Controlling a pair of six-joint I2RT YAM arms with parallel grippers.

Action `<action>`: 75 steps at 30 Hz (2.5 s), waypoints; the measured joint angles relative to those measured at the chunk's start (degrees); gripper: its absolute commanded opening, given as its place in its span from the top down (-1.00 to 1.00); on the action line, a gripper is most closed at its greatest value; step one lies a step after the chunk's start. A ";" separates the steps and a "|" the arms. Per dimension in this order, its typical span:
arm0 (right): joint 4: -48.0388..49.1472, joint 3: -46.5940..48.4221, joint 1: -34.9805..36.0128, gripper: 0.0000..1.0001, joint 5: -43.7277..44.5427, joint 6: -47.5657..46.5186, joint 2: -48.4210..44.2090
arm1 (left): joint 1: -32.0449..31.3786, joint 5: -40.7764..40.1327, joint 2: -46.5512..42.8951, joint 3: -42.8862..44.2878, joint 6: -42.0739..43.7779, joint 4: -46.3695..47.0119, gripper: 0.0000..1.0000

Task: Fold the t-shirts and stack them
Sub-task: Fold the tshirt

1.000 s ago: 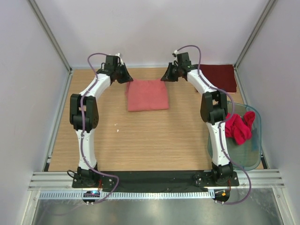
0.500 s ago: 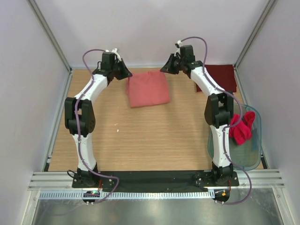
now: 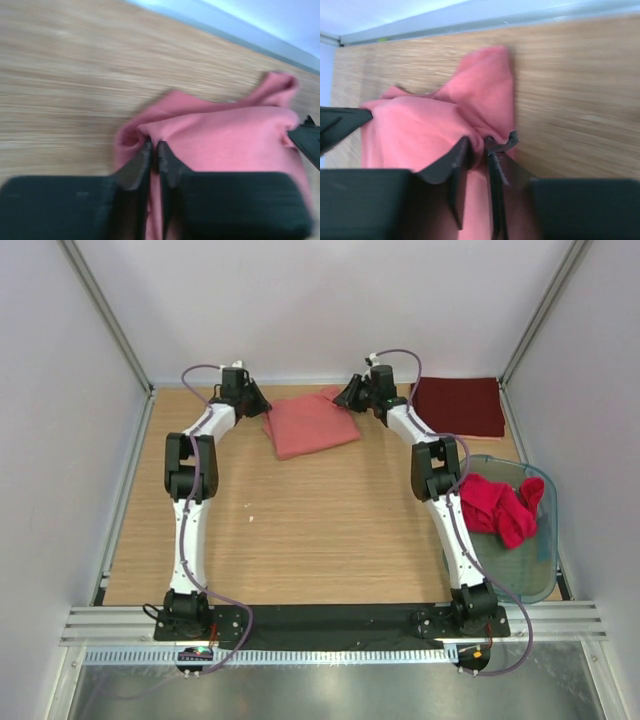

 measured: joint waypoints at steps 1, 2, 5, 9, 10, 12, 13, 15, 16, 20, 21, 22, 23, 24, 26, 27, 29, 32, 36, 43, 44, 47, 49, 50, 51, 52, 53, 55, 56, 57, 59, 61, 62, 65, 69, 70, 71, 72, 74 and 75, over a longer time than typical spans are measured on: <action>0.20 0.66 -0.13 0.35 0.13 0.50 1.62 | 0.42 -0.35 1.16 0.35 -0.44 0.00 0.64; 1.75 1.81 -0.22 0.28 -0.83 1.31 2.99 | 0.92 -0.50 2.36 0.85 -1.01 -0.07 0.55; 1.53 3.58 -0.37 0.01 0.46 1.33 3.17 | 1.86 -0.81 3.82 4.04 -2.25 -0.24 0.14; -1.20 2.45 -0.76 -0.23 2.16 0.15 1.44 | 2.34 -2.36 3.17 5.84 -2.05 -0.81 -0.32; -2.23 2.19 -0.94 -0.29 2.36 -0.13 0.96 | 2.43 -2.60 2.75 5.77 -1.77 -1.40 -0.37; -4.81 1.38 -1.25 -0.35 2.69 -0.76 -0.26 | 2.47 -2.86 1.40 4.74 -1.38 -2.38 -0.42; -5.90 0.87 -1.36 -0.40 2.75 -1.03 -0.94 | 2.49 -2.89 0.55 4.11 -1.14 -3.10 -0.42; -7.52 -1.62 -1.44 -0.47 2.71 -1.84 -3.23 | 2.49 -2.84 -1.62 2.21 -0.83 -3.91 -0.42; -8.41 -3.21 -1.49 -0.51 2.62 -2.27 -4.57 | 2.47 -2.82 -3.02 0.87 -0.72 -4.59 -0.42; -10.32 -8.81 -1.79 -0.57 0.96 -3.78 -9.62 | 2.47 -1.90 -9.03 -3.61 -0.68 -6.40 -0.33; -10.67 -10.69 -1.88 -0.58 0.28 -4.00 -11.13 | 2.47 -1.38 -10.62 -4.76 -0.74 -6.60 -0.32; -10.86 -13.00 -1.92 -0.59 -0.46 -4.11 -12.74 | 2.47 -0.74 -12.48 -6.56 -0.81 -6.62 -0.30; -11.06 -14.69 -1.92 -0.59 -0.94 -4.22 -13.81 | 2.47 0.00 -14.36 -8.26 -0.94 -7.02 -0.28; -11.30 -16.68 -1.90 -0.59 -1.40 -4.37 -15.10 | 2.40 0.83 -16.31 -10.43 -1.14 -6.75 -0.27; -11.39 -20.44 -1.75 -0.58 -2.12 -4.55 -17.09 | 2.12 1.97 -20.09 -14.78 -1.38 -7.02 -0.25; -11.43 -22.03 -1.64 -0.57 -2.45 -4.66 -17.68 | 1.90 2.60 -22.08 -17.14 -1.42 -7.32 -0.24; -11.87 -23.71 -1.33 -0.53 -2.97 -4.90 -17.90 | 1.29 3.58 -26.23 -22.27 -1.53 -7.45 -0.21; -12.28 -24.20 -0.96 -0.38 -3.96 -4.98 -17.88 | -0.31 5.29 -32.79 -30.49 -2.29 -8.17 -0.16; -12.87 -24.63 -0.37 0.10 -4.61 -4.76 -17.88 | -2.73 6.67 -41.03 -38.80 -2.43 -10.99 -0.13; -10.84 -29.77 0.20 0.93 -8.20 -1.79 -18.25 | -3.56 6.38 -57.75 -47.39 -1.66 -19.45 -0.11; -9.75 -31.56 0.22 0.96 -8.50 -1.20 -19.17 | -3.50 6.01 -59.52 -47.39 -1.18 -20.61 -0.10; -9.22 -39.50 0.61 0.98 -8.83 -0.46 -24.17 | -3.50 4.94 -63.84 -47.39 -0.42 -23.54 -0.09; -9.73 -45.09 1.33 0.98 -8.81 -0.59 -28.17 | -3.50 4.44 -65.85 -47.41 0.15 -25.18 -0.09; -10.14 -47.67 1.70 0.98 -8.81 -0.70 -30.05 | -3.50 4.37 -66.69 -47.41 0.44 -25.90 -0.09; -11.26 -51.52 2.14 0.98 -8.81 -1.03 -33.09 | -3.50 4.26 -67.34 -47.43 0.70 -26.60 -0.09; -12.07 -53.99 2.91 0.98 -8.87 -1.25 -35.15 | -3.50 4.24 -67.82 -47.60 0.87 -26.93 -0.09; -12.02 -57.90 3.65 0.98 -8.87 -1.66 -38.21 | -3.50 4.33 -68.22 -47.93 1.11 -27.28 -0.09; -12.68 -66.49 5.31 0.98 -8.81 -2.67 -45.16 | -3.50 4.85 -68.52 -48.76 1.77 -27.98 -0.09; -13.51 -70.79 5.99 0.98 -8.74 -3.08 -48.92 | -3.50 5.16 -68.54 -49.42 2.08 -28.02 -0.09; -14.14 -75.08 6.62 0.95 -8.87 -3.41 -52.54 | -3.50 5.57 -68.57 -50.16 2.25 -28.13 -0.09; -15.67 -82.03 7.58 0.75 -8.96 -4.00 -58.88 | -3.56 6.19 -68.61 -51.82 2.43 -28.24 -0.09; -17.97 -87.97 7.61 0.26 -8.24 -4.52 -64.78 | -3.91 7.02 -68.61 -53.72 2.56 -28.24 -0.09; -19.50 -89.96 7.30 0.16 -7.52 -4.92 -67.21 | -4.33 7.26 -68.48 -54.42 2.56 -28.26 -0.08; -23.10 -92.15 5.70 -0.11 -5.35 -5.64 -71.87 | -7.54 7.67 -67.08 -55.17 2.14 -27.63 -0.07; -26.86 -90.49 2.36 -0.14 -1.79 -6.71 -74.31 | -14.58 8.61 -61.99 -54.75 1.25 -24.94 -0.01; -27.85 -89.66 1.84 -0.14 -0.98 -7.04 -74.34 | -15.87 8.72 -60.52 -54.51 0.83 -24.37 0.05; -28.70 -88.63 1.22 -0.09 0.00 -7.43 -74.34 | -17.22 8.96 -58.71 -54.21 0.39 -23.61 0.08; -29.24 -87.60 0.72 -0.05 0.72 -7.89 -74.31 | -18.47 9.18 -56.89 -53.90 0.09 -23.02 0.13; -29.77 -85.53 0.11 0.14 1.31 -8.50 -74.20 | -20.17 10.01 -53.62 -53.53 -0.98 -21.49 0.25; -29.55 -84.56 -0.11 0.25 1.22 -8.68 -73.96 | -20.70 10.23 -52.13 -53.51 -1.27 -20.94 0.31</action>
